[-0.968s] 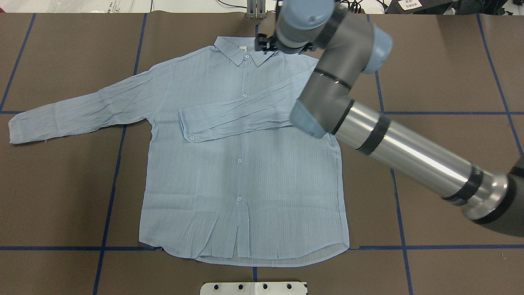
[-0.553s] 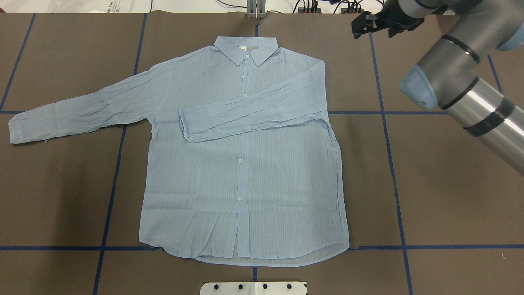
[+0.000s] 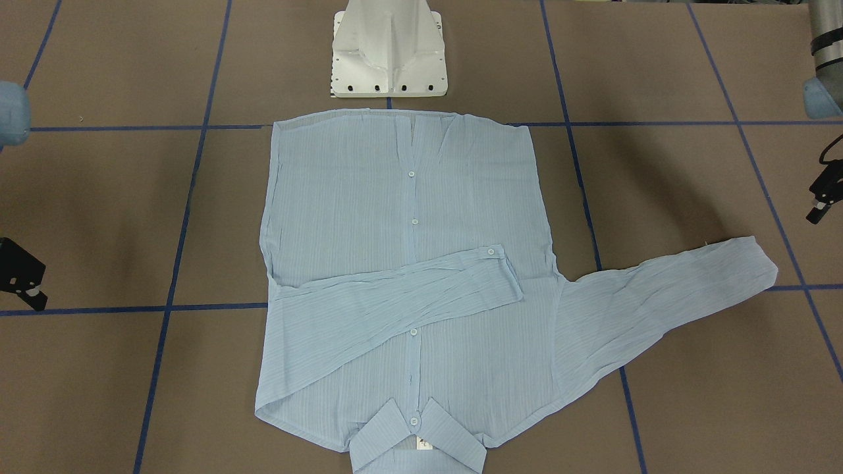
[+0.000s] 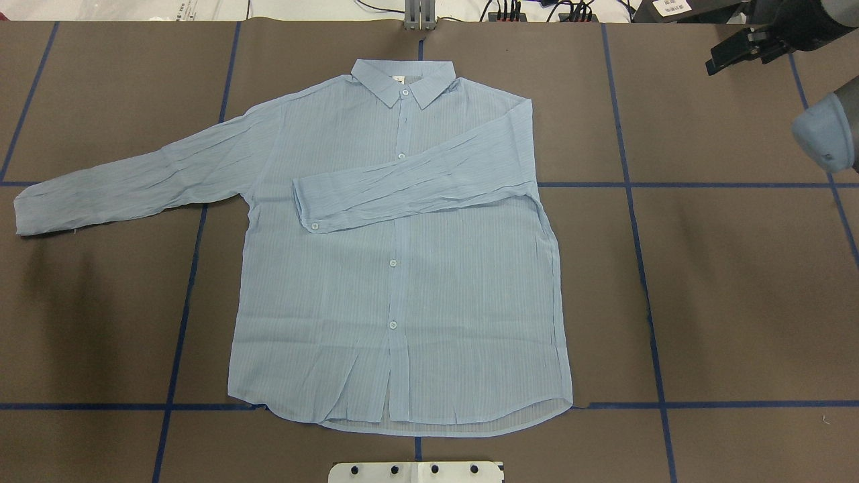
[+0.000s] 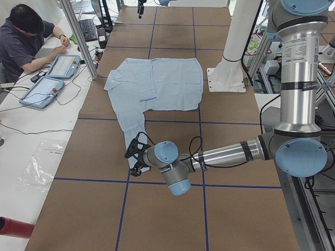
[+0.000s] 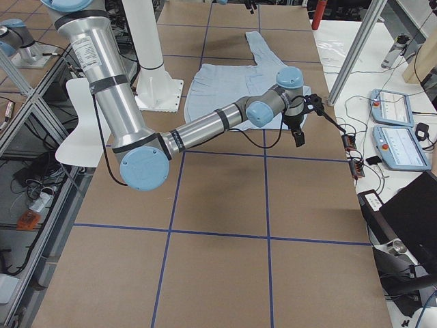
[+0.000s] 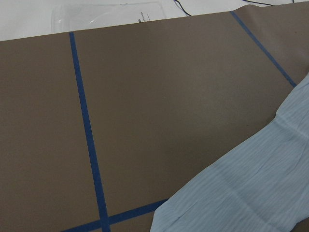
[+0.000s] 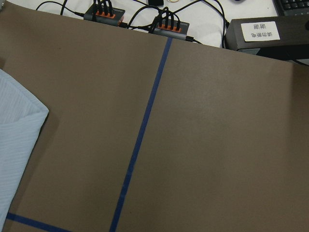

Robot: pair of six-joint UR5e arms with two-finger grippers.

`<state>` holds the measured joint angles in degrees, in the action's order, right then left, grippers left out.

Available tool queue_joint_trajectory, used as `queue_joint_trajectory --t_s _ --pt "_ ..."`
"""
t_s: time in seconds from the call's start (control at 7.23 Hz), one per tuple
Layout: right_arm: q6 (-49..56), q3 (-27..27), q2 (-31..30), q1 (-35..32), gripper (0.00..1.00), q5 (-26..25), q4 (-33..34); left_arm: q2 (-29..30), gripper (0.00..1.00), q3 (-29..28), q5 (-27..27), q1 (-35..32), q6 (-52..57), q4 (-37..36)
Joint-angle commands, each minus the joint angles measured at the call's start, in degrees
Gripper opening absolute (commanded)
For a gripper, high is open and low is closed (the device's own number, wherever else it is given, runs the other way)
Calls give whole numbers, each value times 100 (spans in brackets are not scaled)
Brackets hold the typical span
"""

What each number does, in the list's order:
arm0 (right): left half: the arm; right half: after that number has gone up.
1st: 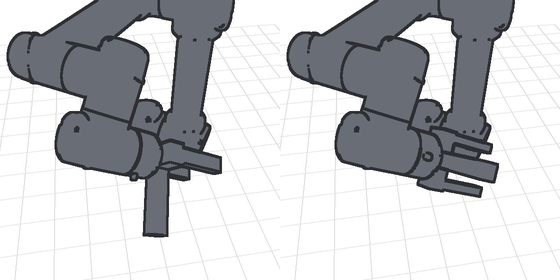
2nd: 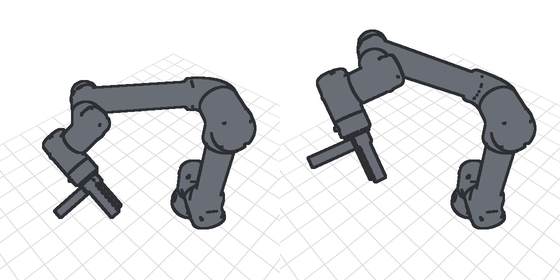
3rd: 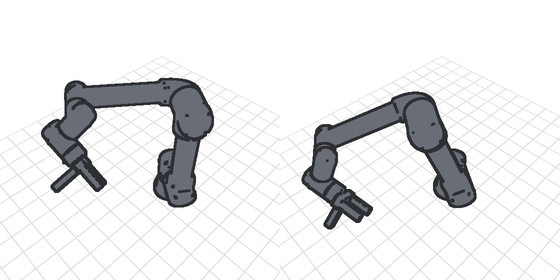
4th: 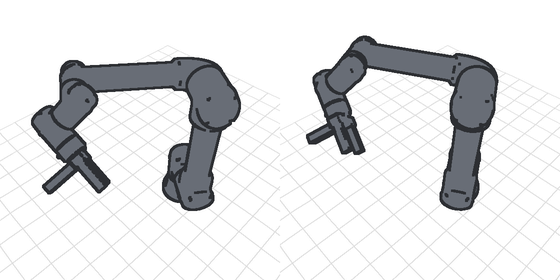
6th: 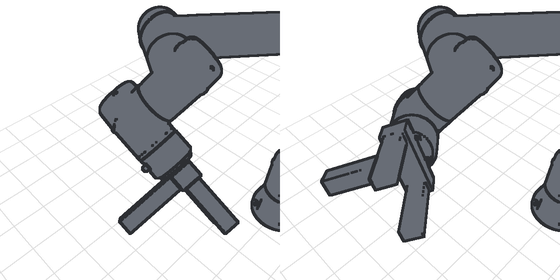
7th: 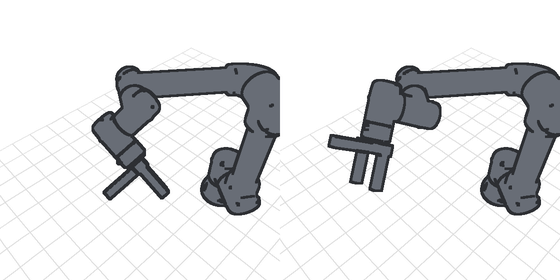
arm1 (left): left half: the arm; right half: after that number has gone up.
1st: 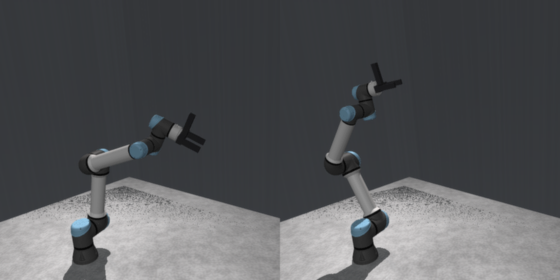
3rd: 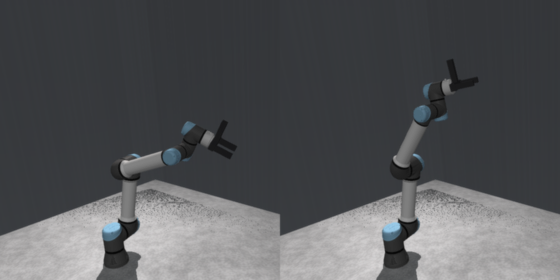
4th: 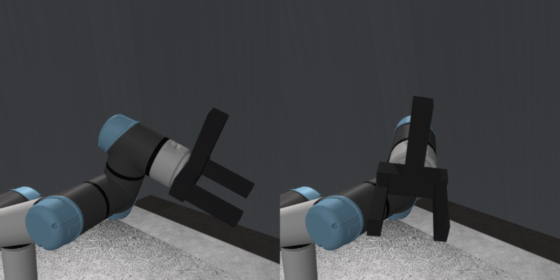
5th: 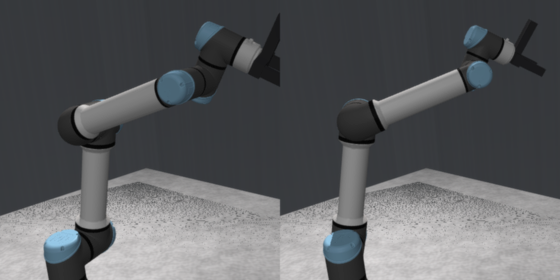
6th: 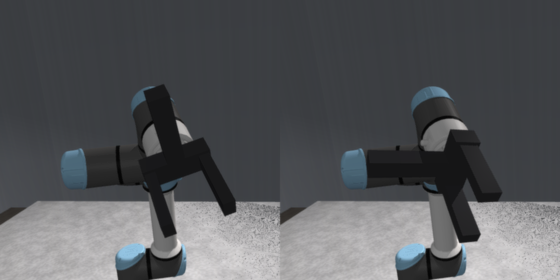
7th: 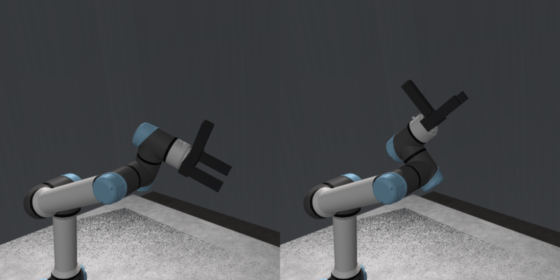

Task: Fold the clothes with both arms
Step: 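Release the sleeve and raise the right gripper away from the shirt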

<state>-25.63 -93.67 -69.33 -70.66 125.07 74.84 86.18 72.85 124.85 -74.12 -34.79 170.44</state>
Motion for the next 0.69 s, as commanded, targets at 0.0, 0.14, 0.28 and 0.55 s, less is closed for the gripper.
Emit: queue_joint_trajectory --t_s 0.0,0.14,0.28,0.55 --pt "84 -11 -89 -45 100 17 -22 -4 84 -113 -397 641 -159 165" --pt "84 -2 -98 -45 100 17 -65 -4 84 -140 -626 922 -159 157" --pt "84 -11 -133 -45 100 9 -83 -4 84 -157 -664 1038 -151 165" --pt "84 -2 -150 -45 100 9 -83 -4 88 -236 -673 1328 -124 165"
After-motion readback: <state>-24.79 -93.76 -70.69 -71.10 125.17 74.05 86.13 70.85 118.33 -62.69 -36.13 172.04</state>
